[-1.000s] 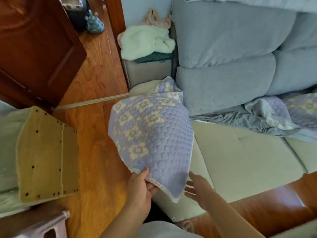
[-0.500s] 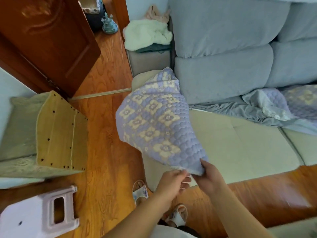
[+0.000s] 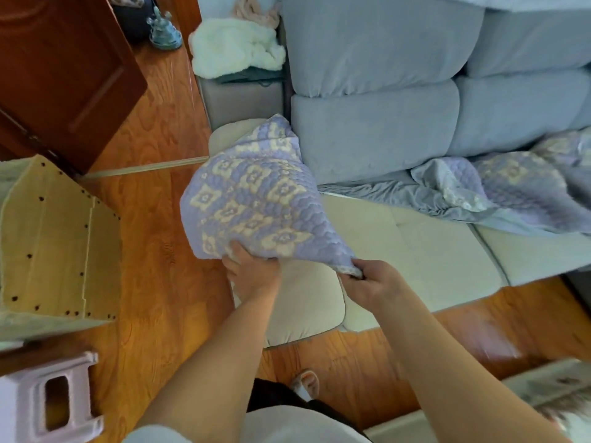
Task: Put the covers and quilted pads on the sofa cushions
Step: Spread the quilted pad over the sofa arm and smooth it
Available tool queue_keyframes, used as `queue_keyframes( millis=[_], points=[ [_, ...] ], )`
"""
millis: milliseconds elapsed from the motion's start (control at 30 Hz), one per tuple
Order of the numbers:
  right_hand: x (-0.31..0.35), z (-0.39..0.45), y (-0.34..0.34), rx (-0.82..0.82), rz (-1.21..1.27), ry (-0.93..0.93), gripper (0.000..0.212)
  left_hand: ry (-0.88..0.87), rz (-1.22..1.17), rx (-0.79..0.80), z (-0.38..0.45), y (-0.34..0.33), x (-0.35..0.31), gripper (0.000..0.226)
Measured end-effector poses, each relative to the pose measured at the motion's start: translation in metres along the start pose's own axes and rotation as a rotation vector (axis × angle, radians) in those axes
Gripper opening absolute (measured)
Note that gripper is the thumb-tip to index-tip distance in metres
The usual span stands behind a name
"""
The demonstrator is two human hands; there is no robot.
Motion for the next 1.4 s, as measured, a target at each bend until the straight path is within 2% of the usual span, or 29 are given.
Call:
queue_keyframes(
  millis=[100,167,267,333,367,433,467,500,567,633,667,700,733,767,800,833,867,900,933,967,1000,1033,1067,1100,1133,1167,1233,1400],
  points=[
    [0.012,-0.012,0.004,0.019,-0.060,0.013,0.034,-0.264,0.222,-0.227,0.043,0.047,-0.011,0.052],
    [0.018,-0.015,0.002,0.013,-0.101,0.033,0.030,-0.435,0.240,-0.229,0.065,0.076,-0.033,0.033],
    [0.032,-0.014,-0.001,-0.063,-0.147,0.101,0.026,-0.629,0.138,-0.056,0.076,0.110,-0.074,0.031],
    [0.046,-0.015,0.008,-0.107,-0.134,0.176,0.020,-0.735,0.230,0.178,0.063,0.130,-0.088,0.022],
    [0.055,-0.016,0.018,-0.132,-0.160,0.203,0.019,-0.720,0.295,0.341,0.049,0.135,-0.086,0.017],
    [0.066,-0.018,0.043,-0.225,-0.291,0.238,0.018,-0.669,0.569,0.610,0.013,0.129,-0.059,0.012],
    [0.069,-0.016,0.065,-0.313,-0.393,0.279,0.017,-0.668,0.730,0.683,-0.004,0.118,-0.034,0.006],
    [0.069,-0.017,0.083,-0.404,-0.512,0.302,0.019,-0.662,0.812,0.739,-0.019,0.103,-0.006,0.011],
    [0.071,-0.005,0.138,-0.616,-0.651,0.339,0.025,-0.501,0.793,0.872,-0.045,0.069,0.049,0.039],
    [0.074,0.020,0.190,-0.751,-0.736,0.263,0.031,-0.265,0.722,1.068,-0.070,0.036,0.093,0.049],
    [0.073,0.030,0.212,-0.840,-0.925,0.154,0.028,-0.176,0.700,1.138,-0.082,0.025,0.109,0.053],
    [0.070,0.029,0.223,-0.927,-1.237,0.107,0.020,-0.109,0.695,1.156,-0.092,0.018,0.120,0.054],
    [0.060,0.020,0.221,-0.986,-1.609,0.097,0.012,-0.085,0.692,1.135,-0.098,0.017,0.126,0.051],
    [0.048,0.007,0.214,-0.983,-1.789,0.162,0.016,-0.067,0.679,1.100,-0.101,0.020,0.129,0.046],
    [0.041,0.003,0.215,-0.946,-1.772,0.201,0.021,-0.059,0.624,1.062,-0.099,0.024,0.132,0.039],
    [0.034,0.001,0.203,-0.920,-1.479,0.158,0.019,-0.041,0.567,1.037,-0.092,0.032,0.133,0.027],
    [0.036,0.009,0.201,-0.862,-1.278,0.136,0.022,-0.027,0.509,1.008,-0.081,0.042,0.131,0.013],
    [0.036,0.015,0.194,-0.823,-1.152,0.137,0.020,-0.012,0.472,0.953,-0.067,0.056,0.126,0.009],
    [0.041,0.023,0.186,-0.827,-1.191,0.082,0.016,0.006,0.451,0.869,-0.053,0.071,0.118,0.010],
    [0.044,0.034,0.181,-0.819,-1.503,0.096,0.022,0.030,0.452,0.785,-0.039,0.089,0.109,0.006],
    [0.044,0.042,0.173,-0.728,-1.914,0.126,0.030,0.041,0.453,0.700,-0.024,0.106,0.102,0.010],
    [0.044,0.050,0.156,-0.704,-2.081,0.196,0.037,0.033,0.456,0.619,-0.010,0.123,0.093,0.017],
    [0.039,0.053,0.138,-0.644,-2.053,0.254,0.038,0.012,0.441,0.543,0.002,0.138,0.084,0.021],
    [0.034,0.052,0.120,-0.603,-1.831,0.299,0.034,-0.005,0.412,0.482,0.012,0.150,0.076,0.022],
    [0.030,0.050,0.099,-0.636,-1.492,0.232,0.028,-0.012,0.379,0.435,0.019,0.161,0.068,0.022],
    [0.026,0.046,0.078,-0.585,-1.235,0.223,0.022,-0.011,0.352,0.403,0.025,0.171,0.061,0.020],
    [0.010,0.038,0.047,-0.560,-1.116,0.208,0.013,-0.020,0.318,0.385,0.039,0.184,0.049,0.018],
    [-0.016,0.062,-0.014,-0.487,-1.118,0.200,0.006,-0.059,0.278,0.442,0.102,0.195,0.012,0.020]
  ],
)
Point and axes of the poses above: each hand's wrist, its own z-axis towards the middle knuckle, its own y-axis out of the back of the hand, x = y × z, the point moved 1 cm from there along z, towards the middle knuckle, and after that the axes turned 11 degrees about -z, right-handed, at the moved point
